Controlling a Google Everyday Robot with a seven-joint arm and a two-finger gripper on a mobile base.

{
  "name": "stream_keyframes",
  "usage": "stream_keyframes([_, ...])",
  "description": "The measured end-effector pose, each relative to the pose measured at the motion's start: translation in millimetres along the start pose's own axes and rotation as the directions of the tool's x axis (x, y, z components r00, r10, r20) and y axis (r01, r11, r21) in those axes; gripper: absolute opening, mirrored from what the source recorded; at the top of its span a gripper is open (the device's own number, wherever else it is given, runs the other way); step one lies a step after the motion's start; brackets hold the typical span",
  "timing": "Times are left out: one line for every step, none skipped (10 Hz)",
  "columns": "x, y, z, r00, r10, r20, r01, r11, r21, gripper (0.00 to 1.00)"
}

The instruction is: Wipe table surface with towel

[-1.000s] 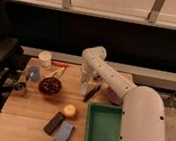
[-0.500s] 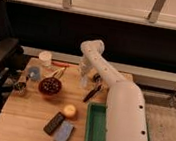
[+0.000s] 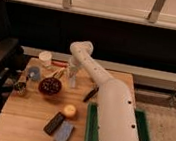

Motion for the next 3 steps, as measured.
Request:
stream_keyframes([-19.0,-6.8,3.9,1.000,0.019,0.013,-0.020,0.999,0.026,0.00])
stream_keyframes([-33.5,-8.1,5.6,0.999,0.046,0.022,-0.046,0.998,0.034,0.00])
stream_keyframes([-52.9,-3.5,3.2,0.995,0.094,0.026,-0.095,0.995,0.035,0.00])
